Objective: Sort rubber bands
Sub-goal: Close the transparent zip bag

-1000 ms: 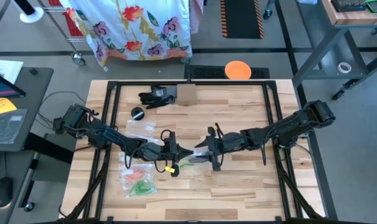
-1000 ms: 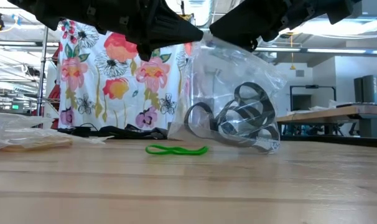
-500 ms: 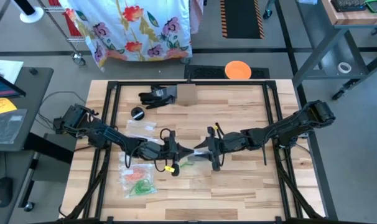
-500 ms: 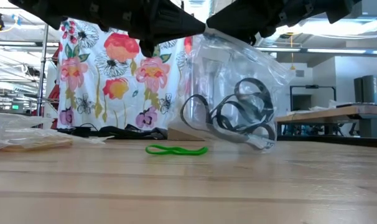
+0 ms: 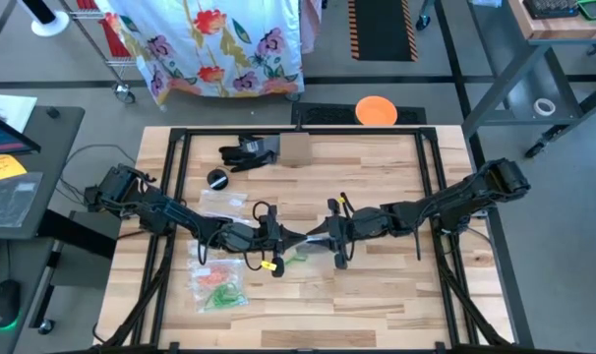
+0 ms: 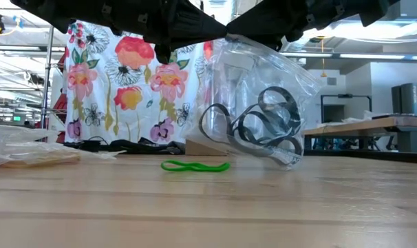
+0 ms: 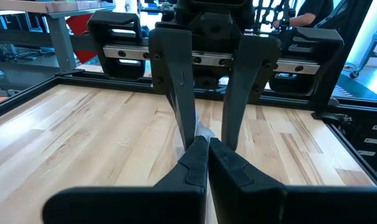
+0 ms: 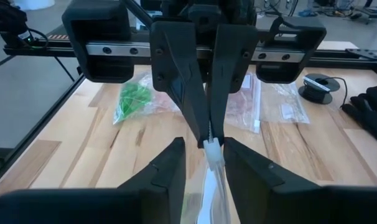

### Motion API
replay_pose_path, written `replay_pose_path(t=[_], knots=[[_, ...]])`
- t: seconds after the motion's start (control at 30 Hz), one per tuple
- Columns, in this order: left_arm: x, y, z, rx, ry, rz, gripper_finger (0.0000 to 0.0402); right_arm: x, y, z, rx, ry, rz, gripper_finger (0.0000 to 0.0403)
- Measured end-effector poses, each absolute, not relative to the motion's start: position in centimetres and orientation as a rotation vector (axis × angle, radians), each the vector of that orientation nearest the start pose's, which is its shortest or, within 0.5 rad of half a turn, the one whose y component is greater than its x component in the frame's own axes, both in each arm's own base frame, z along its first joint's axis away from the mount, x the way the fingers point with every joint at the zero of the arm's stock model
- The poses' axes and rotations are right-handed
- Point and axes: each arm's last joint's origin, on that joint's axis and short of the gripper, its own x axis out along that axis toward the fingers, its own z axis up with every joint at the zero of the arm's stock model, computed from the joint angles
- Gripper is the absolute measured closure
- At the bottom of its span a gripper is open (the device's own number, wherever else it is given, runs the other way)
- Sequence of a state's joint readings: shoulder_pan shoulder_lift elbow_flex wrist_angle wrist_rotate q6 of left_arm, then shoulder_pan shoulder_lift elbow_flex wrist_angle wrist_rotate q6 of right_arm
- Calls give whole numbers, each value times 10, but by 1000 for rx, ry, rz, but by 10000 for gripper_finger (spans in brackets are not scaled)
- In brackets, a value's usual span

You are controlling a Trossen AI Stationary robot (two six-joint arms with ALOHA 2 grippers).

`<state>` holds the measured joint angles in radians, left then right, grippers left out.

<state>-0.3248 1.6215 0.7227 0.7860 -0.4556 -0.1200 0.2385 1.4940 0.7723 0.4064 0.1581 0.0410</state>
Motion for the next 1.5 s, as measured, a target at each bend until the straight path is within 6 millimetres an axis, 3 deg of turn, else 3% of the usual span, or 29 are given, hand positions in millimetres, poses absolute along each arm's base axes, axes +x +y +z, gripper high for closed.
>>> replay_pose_path(t=[0.4, 1.5], knots=[[313, -92, 203, -77, 92, 136, 401, 307, 70, 220, -35, 312, 74, 390], [312, -96, 203, -53, 93, 126, 401, 305, 69, 216, -50, 365, 69, 387]])
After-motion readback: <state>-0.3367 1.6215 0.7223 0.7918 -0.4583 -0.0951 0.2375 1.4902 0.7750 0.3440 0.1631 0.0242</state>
